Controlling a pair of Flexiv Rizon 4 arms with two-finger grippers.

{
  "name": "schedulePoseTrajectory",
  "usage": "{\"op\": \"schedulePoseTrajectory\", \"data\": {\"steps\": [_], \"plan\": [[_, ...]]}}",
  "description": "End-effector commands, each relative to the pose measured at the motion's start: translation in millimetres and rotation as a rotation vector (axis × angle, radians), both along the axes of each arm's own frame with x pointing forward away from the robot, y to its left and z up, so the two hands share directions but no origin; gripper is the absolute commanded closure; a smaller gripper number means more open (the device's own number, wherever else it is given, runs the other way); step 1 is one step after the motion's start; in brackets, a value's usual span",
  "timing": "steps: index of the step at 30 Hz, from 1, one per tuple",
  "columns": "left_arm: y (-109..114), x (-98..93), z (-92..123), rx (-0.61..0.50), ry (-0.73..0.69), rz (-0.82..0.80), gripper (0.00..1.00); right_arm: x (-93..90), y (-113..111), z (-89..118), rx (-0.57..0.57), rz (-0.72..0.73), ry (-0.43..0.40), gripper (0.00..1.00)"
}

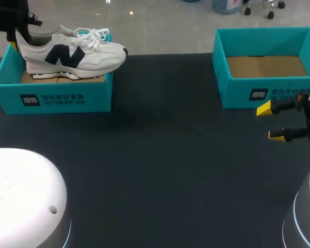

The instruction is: Take the shoe out of the shoebox, open the shoe tongue, remove and reinsert the insole, then place the shoe into the shoebox

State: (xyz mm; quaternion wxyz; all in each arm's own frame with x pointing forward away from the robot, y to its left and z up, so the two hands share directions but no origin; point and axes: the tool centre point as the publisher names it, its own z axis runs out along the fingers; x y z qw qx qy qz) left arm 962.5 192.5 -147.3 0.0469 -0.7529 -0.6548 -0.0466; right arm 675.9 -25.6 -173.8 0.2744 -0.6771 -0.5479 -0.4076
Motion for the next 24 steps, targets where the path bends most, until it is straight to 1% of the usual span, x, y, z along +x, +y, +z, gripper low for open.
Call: {"op": "schedulePoseTrajectory", "data": {"steps": [1, 4, 7, 8, 13, 19, 24], "plan": [[-8.9, -12.3, 5.0, -0.024, 0.020, 0.019, 1.00, -1.3, 0.7, -0.1, -0.003, -0.003, 0.001, 0.00], [-18.2, -22.4, 7.1, -0.027, 0.039, 0.029, 1.00, -1.3, 0.7, -0.1, -0.003, -0.003, 0.001, 0.00], [-27.8, -29.3, 8.0, -0.013, 0.041, 0.030, 1.00, -1.3, 0.7, -0.1, -0.003, -0.003, 0.001, 0.00], [-30.4, -31.2, 9.0, -0.034, 0.043, 0.033, 1.00, -1.3, 0.7, -0.1, -0.003, -0.003, 0.001, 0.00], [-46.7, -42.2, 12.6, -0.017, 0.027, 0.026, 1.00, -1.3, 0.7, -0.1, -0.003, -0.003, 0.001, 0.00], [-68.3, -53.6, 11.7, -0.044, 0.036, -0.007, 1.00, -1.3, 0.7, -0.1, -0.003, -0.003, 0.001, 0.00], [-80.0, -61.1, 9.5, -0.089, 0.048, -0.015, 1.00, -1.3, 0.7, -0.1, -0.003, -0.003, 0.001, 0.00]]}}
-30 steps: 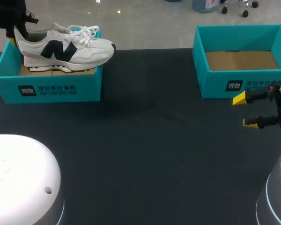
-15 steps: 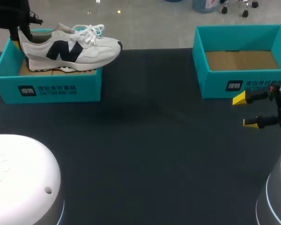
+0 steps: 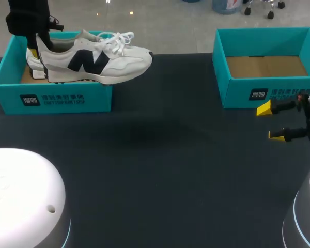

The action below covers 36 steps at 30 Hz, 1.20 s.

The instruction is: Take the shoe out of the shoebox, open the shoe tongue, remove and reinsert the insole, then place the shoe into the shoebox

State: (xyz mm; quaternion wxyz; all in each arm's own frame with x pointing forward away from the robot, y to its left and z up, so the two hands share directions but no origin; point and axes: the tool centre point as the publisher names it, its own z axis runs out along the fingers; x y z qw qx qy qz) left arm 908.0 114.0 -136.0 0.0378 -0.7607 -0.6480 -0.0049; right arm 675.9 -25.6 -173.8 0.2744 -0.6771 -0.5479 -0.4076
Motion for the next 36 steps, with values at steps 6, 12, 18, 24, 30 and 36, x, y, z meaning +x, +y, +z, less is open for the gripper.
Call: {"op": "schedulePoseTrajectory", "data": {"steps": [6, 12, 18, 24, 30, 36], "plan": [[-22.7, -15.8, -13.9, -0.018, 0.029, -0.030, 1.00, -1.3, 0.7, -0.1, -0.003, -0.003, 0.001, 0.00], [-41.4, -22.2, -22.4, 0.006, 0.044, -0.062, 1.00, -1.3, 0.7, -0.1, -0.003, -0.003, 0.001, 0.00], [-59.1, -26.8, -33.7, 0.063, 0.028, -0.057, 1.00, -1.3, 0.7, -0.1, -0.003, -0.003, 0.001, 0.00], [-76.3, -25.7, -42.4, 0.080, 0.013, -0.029, 1.00, -1.3, 0.7, -0.1, -0.003, -0.003, 0.001, 0.00], [-98.1, -36.0, -50.0, 0.058, 0.041, -0.047, 1.00, -1.3, 0.7, -0.1, -0.003, -0.003, 0.001, 0.00], [-104.0, -40.0, -51.1, 0.054, 0.044, -0.057, 1.00, -1.3, 0.7, -0.1, -0.003, -0.003, 0.001, 0.00]]}}
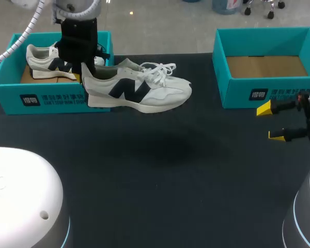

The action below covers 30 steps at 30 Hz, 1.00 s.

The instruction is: Take the shoe out of the shoebox, open the shoe tongue, remove and reinsert the insole, then place the shoe into the shoebox

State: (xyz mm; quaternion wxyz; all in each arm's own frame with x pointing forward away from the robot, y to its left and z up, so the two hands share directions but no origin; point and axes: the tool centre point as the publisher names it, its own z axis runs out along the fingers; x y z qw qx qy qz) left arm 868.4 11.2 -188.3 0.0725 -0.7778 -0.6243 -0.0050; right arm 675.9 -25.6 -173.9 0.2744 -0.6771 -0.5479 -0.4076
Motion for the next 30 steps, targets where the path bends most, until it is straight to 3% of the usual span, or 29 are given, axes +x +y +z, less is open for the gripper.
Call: {"op": "schedulePoseTrajectory", "data": {"steps": [1, 12, 20, 30], "plan": [[-1.3, -0.5, 1.2, 0.002, -0.003, 0.001, 1.00, -1.3, 0.7, -0.1, -0.003, -0.003, 0.001, 0.00], [0.1, -2.2, 0.3, -0.003, 0.001, 0.012, 1.00, -1.3, 0.7, -0.1, -0.003, -0.003, 0.001, 0.00], [-14.0, -27.0, -8.3, 0.020, 0.013, 0.143, 1.00, -1.3, 0.7, -0.1, -0.003, -0.003, 0.001, 0.00], [-24.7, -56.0, -0.6, 0.021, 0.004, 0.113, 1.00, -1.3, 0.7, -0.1, -0.003, -0.003, 0.001, 0.00]]}}
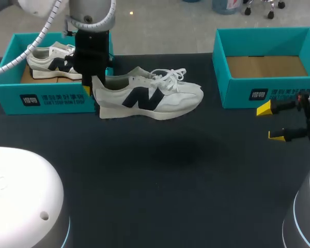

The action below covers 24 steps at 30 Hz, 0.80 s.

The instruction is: Take the shoe out of the shoebox, open the shoe tongue, remove and reinsert the insole, then place the shoe into the shoebox

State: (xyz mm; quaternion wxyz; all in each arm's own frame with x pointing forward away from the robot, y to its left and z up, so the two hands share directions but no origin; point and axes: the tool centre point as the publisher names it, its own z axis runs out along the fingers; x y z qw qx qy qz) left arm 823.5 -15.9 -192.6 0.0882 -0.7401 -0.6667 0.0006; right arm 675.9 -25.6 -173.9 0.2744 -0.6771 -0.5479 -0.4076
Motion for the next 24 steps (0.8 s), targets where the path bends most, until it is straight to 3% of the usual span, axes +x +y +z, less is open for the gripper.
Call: {"op": "schedulePoseTrajectory", "data": {"steps": [1, 19, 24], "plan": [[1.8, -13.6, 4.4, -0.003, -0.014, -0.005, 1.00, -1.3, 0.7, -0.1, -0.003, -0.003, 0.001, 0.00], [1.0, -16.3, 5.2, -0.004, -0.013, -0.009, 1.00, -1.3, 0.7, -0.1, -0.003, -0.003, 0.001, 0.00], [-3.9, -16.3, -9.1, 0.004, -0.032, 0.016, 1.00, -1.3, 0.7, -0.1, -0.003, -0.003, 0.001, 0.00]]}}
